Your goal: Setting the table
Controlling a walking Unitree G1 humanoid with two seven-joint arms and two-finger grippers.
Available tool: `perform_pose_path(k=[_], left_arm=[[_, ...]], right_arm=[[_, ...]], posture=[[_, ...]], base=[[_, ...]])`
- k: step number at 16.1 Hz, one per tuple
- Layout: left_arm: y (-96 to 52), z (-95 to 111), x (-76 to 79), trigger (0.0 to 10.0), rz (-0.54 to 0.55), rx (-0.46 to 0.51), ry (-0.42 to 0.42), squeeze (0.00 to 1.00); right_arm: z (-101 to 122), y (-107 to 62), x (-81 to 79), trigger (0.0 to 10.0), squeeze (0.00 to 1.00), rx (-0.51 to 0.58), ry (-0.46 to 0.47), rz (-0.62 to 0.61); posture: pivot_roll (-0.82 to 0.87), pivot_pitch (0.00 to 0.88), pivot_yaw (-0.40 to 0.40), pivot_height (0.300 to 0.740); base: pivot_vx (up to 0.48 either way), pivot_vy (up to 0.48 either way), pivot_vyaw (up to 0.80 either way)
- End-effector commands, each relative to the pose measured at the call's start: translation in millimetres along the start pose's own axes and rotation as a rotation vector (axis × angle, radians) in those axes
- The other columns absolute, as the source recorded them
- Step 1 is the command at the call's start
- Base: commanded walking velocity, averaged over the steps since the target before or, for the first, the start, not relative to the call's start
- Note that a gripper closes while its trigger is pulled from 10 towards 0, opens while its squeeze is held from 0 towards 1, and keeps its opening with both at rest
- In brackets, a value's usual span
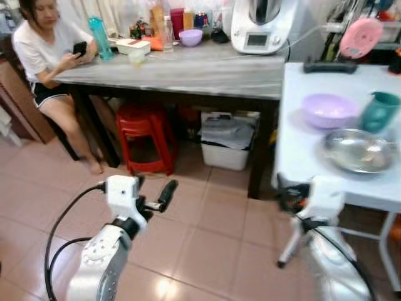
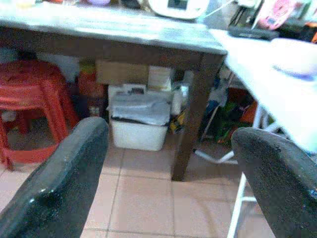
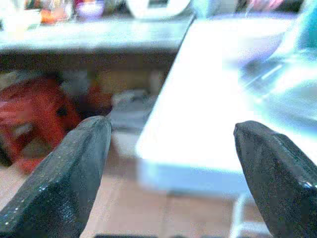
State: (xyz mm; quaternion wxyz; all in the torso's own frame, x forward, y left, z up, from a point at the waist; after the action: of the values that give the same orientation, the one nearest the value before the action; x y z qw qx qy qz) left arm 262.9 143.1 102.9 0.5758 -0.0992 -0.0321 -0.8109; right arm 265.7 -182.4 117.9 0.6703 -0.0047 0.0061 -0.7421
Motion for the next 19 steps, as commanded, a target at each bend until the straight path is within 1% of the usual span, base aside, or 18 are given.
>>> perform_pose_path(k=[1,2,4,7,10,12,13,14,16,19], left_arm=[[-4.4,5,-8.0,10.0,0.027,0.019,0.025,0.0],[-6.4,6,-8.8,10.0,0.041,0.041,0.053,0.0],[-8.1,5,-9.6,10.0,0.059,0.05,0.068,0.0],[-8.5,1,-8.3,10.0,0.06,0.04,0.063,0.0],[-5.8,1,-7.6,10.0,0.048,0.043,0.06,0.0],[-4.9,3,-9.0,10.0,0.051,0.051,0.086,0.0],[-4.3,5,-9.2,10.0,0.056,0.073,0.059,0.0],[-3.9,6,-9.3,10.0,0.049,0.072,0.038,0.0],[-3.6,9,-6.8,10.0,0.005,0.077,0.021,0.0],[-3.2,10,-4.5,10.0,-0.013,0.082,0.014,0.0]], right_arm=[[7,-1.2,-9.1,10.0,0.0,0.034,-0.003,0.021],[13,-4.0,-6.9,10.0,0.0,0.06,-0.039,0.02],[14,-7.5,-4.2,10.0,0.0,0.061,-0.054,0.007],[11,-11.3,-2.2,10.0,0.0,0.048,-0.057,-0.006],[13,-9.7,-4.4,10.0,0.0,0.052,-0.057,-0.007],[13,-9.3,-3.7,10.0,0.0,0.053,-0.059,-0.009],[12,-10.1,-1.9,10.0,0.0,0.05,-0.059,-0.014],[11,-10.2,-1.9,10.0,0.0,0.048,-0.057,-0.017],[11,-9.8,-4.3,10.0,0.0,0.047,-0.043,-0.018],[11,-9.5,-5.8,10.0,0.0,0.047,-0.042,-0.015]], posture=[[0.0,0.0,0.089,0.74],[0.0,0.0,0.085,0.74],[-0.01,0.0,0.084,0.74],[-0.01,0.0,0.085,0.74],[-0.02,0.0,0.088,0.74],[-0.02,0.0,0.091,0.74],[-0.01,0.0,0.092,0.74],[-0.01,0.0,0.095,0.74],[-0.01,0.0,0.101,0.74],[-0.01,0.0,0.104,0.74]], base=[[0.0,-0.48,0.0],[0.0,-0.412,0.0],[0.0,-0.379,0.0],[0.0,-0.434,0.0],[0.0,-0.469,0.0],[0.0,-0.439,0.0],[0.0,0.0,0.0],[0.0,0.0,0.0],[0.0,0.0,0.0],[0.287,0.0,0.0]])
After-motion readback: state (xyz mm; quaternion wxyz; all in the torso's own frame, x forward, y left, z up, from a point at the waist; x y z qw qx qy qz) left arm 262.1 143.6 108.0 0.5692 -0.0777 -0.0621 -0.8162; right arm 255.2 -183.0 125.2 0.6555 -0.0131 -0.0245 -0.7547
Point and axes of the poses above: a point about 5 cm out from each wrist's last joint towards the gripper, its own y axis pointing out of the wrist towards the gripper, its own z axis along the axis of the wrist's last joint, x = y × z, the point moved 1 cm from there along y, pointing out of the wrist towards the gripper
